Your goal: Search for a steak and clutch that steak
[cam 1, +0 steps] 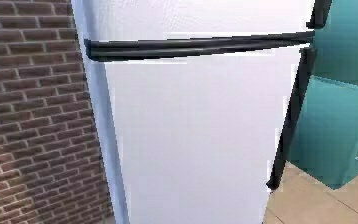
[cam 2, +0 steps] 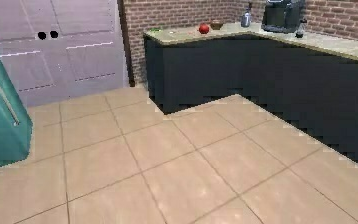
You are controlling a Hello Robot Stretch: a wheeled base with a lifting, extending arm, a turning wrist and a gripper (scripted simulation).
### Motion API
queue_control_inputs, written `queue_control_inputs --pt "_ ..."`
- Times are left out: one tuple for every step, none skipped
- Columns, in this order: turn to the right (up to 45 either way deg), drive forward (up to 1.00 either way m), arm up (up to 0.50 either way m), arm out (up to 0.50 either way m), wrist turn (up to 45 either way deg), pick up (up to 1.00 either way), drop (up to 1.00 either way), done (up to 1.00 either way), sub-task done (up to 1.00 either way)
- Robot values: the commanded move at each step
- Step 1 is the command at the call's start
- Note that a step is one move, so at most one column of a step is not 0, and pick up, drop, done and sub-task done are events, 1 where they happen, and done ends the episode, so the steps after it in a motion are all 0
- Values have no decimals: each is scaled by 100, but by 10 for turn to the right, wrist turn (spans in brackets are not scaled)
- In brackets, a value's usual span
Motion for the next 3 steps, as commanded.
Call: queue_control_inputs --pt "-450 0 0 0 0 0 0 0 0" --pt "-450 0 0 0 0 0 0 0 0" --pt "-450 0 0 0 0 0 0 0 0"
